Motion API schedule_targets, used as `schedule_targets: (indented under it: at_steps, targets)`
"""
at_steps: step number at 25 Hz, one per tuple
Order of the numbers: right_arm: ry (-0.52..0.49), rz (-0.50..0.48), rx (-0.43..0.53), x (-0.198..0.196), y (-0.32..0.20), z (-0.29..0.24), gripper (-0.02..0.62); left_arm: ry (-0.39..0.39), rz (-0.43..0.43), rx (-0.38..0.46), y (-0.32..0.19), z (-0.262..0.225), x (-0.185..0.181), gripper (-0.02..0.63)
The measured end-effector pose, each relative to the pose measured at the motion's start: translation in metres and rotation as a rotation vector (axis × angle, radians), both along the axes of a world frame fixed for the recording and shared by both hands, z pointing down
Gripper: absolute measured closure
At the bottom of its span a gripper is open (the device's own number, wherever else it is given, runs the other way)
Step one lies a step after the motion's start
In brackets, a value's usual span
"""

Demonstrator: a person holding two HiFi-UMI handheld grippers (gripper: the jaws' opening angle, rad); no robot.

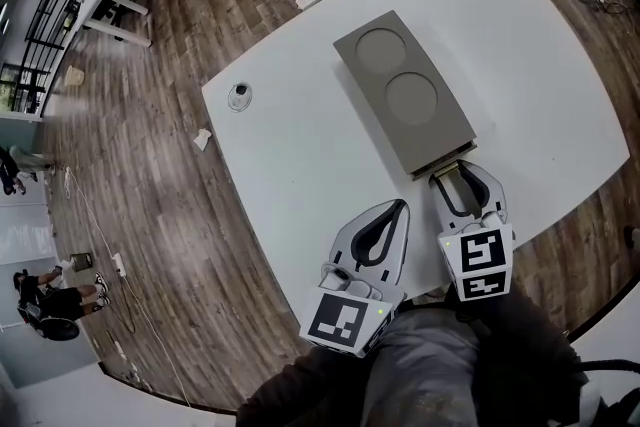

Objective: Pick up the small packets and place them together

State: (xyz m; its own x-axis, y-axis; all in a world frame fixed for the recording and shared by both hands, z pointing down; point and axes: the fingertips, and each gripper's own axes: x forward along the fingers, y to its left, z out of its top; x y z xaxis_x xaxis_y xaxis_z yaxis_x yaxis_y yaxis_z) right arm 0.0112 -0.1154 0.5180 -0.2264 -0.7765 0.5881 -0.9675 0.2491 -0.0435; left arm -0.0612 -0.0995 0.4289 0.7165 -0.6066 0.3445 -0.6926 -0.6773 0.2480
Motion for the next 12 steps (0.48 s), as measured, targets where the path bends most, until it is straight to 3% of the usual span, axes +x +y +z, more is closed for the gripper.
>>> schedule_targets:
  at_steps: [12]
  targets:
    - [0.005, 0.013, -0.011, 0.006, 0.036, 0.003, 0.414, -0.001, 0.047, -0.018, 0.022, -0.009, 0.010, 0.603]
